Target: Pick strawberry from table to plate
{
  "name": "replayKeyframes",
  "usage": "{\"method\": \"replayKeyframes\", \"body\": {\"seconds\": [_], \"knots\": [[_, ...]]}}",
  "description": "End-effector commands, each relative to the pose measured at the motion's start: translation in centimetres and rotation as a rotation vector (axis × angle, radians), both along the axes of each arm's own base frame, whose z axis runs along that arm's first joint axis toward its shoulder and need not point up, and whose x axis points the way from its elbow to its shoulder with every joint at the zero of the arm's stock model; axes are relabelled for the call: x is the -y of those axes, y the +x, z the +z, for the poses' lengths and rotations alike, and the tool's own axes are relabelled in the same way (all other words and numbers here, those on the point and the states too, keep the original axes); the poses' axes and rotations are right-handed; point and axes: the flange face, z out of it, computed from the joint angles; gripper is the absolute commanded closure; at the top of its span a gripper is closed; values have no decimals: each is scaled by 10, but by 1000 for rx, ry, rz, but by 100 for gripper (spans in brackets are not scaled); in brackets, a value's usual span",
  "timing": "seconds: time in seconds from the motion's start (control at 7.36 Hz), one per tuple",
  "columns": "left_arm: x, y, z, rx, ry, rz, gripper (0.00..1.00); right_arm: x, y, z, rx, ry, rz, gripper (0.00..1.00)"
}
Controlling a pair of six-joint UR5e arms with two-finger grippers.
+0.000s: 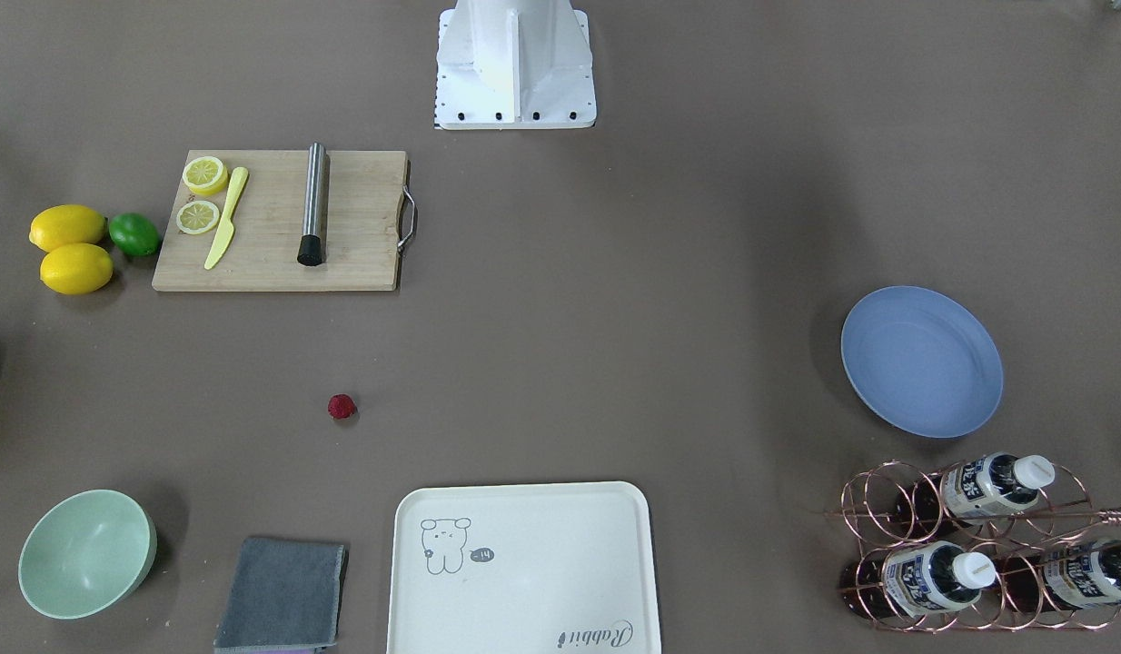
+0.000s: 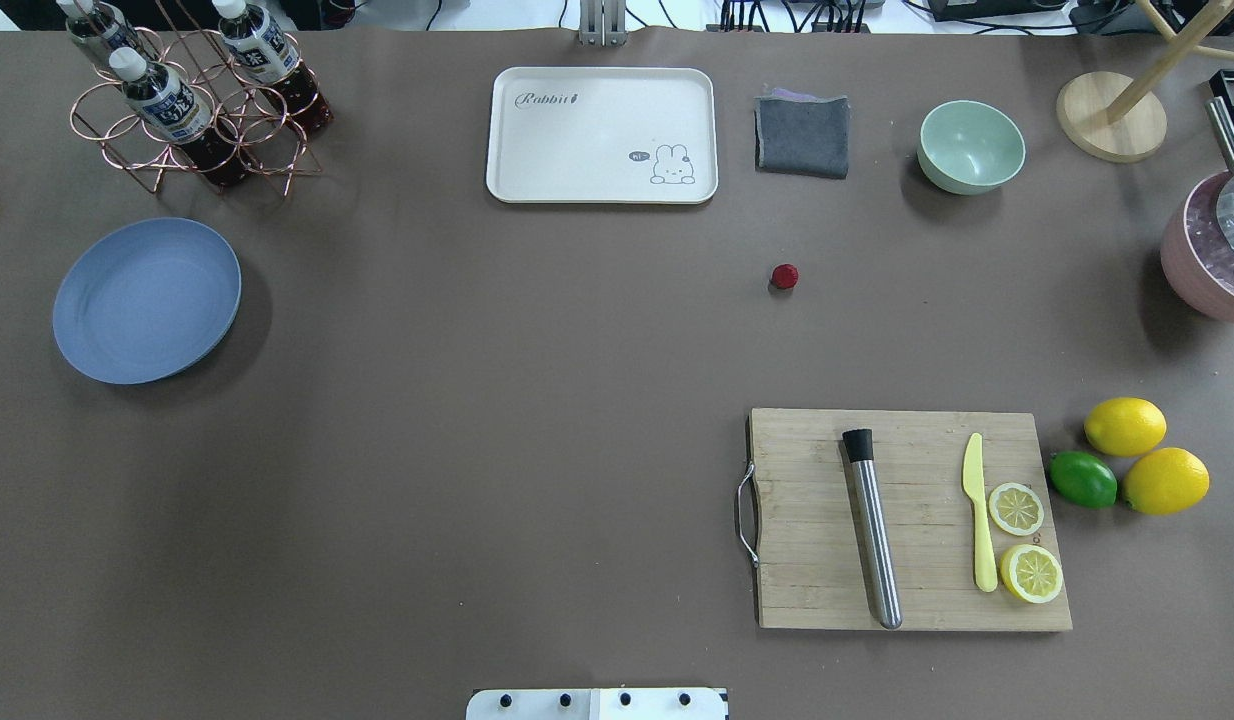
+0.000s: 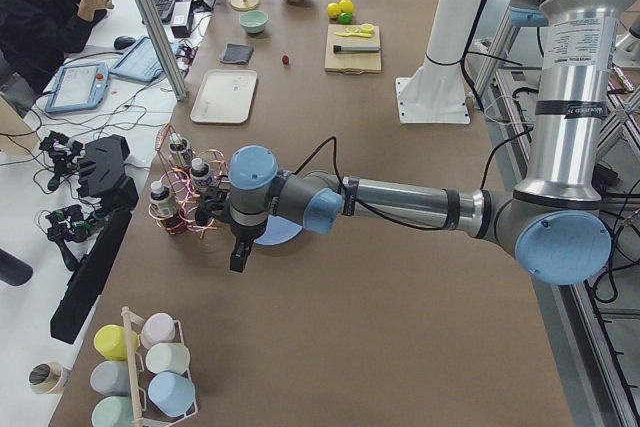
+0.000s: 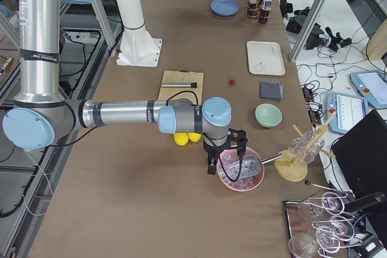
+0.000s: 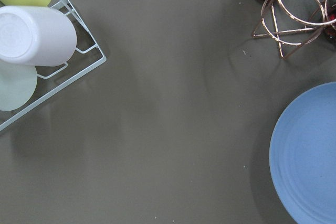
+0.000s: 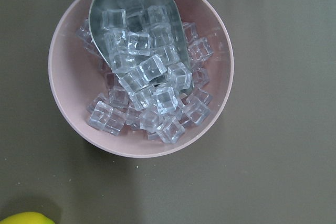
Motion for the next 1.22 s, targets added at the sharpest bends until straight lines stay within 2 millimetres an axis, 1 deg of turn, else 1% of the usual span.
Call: {"method": "replayKeyframes", "body": {"seconds": [0.0,0.14,0.27,0.41,0.54,0.68,0.81,0.95,1.09], "knots": [[-4,0,4,-4,33,1,1,10,0,-14,2,28,2,0],[2,2,-4,-4,47,5,1,14,0,-28,2,58,1,0],[6,14,-12,-7,59,24,1,27,-5,-48,3,101,-11,0],[2,15,-14,-11,103,27,1,43,-23,-69,12,140,-43,0],[4,18,-15,-19,118,32,1,46,-37,-76,41,137,-60,0],[5,26,-18,-24,120,45,1,51,-50,-86,56,151,-80,0],[11,34,-22,-33,107,35,1,57,-61,-96,65,171,-103,0],[16,55,-29,-64,51,0,1,65,-73,-108,71,188,-120,0],[18,65,-19,-82,62,-7,1,73,-90,-122,81,169,-105,0]]}}
